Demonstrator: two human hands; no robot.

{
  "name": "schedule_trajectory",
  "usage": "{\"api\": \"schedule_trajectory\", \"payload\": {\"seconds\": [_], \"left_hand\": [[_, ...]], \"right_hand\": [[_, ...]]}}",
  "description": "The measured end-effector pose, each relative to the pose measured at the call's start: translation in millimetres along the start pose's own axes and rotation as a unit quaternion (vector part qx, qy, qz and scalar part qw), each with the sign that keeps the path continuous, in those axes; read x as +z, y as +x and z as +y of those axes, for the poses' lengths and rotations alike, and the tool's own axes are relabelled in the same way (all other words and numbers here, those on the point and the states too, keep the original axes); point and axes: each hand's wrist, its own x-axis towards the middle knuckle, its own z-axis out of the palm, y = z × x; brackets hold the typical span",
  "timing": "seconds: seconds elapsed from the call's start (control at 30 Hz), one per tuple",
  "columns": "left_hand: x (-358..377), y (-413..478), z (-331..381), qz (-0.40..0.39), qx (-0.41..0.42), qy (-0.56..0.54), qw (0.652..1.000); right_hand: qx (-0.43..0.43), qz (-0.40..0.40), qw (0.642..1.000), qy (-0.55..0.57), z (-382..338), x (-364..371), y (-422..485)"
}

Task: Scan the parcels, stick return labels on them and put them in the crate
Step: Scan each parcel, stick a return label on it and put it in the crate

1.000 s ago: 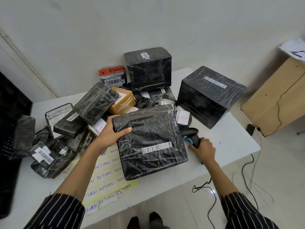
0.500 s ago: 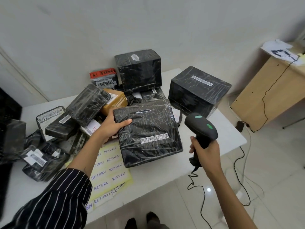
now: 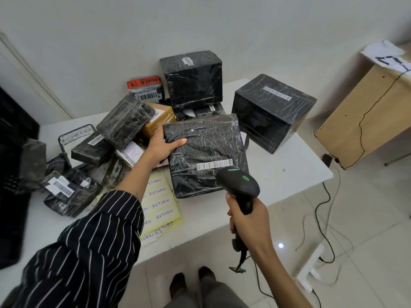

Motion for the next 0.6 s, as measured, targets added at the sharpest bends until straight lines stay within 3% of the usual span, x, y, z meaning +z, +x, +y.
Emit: {"api": "schedule_trajectory", "payload": {"seconds": [0.6], "left_hand": [[1.4,-10.3,4.1,0.018,0.0,0.039,0.999]], "right_hand": [[-0.03,-0.018,0.999,-0.017,7.4,-3.3,-21.3]]}}
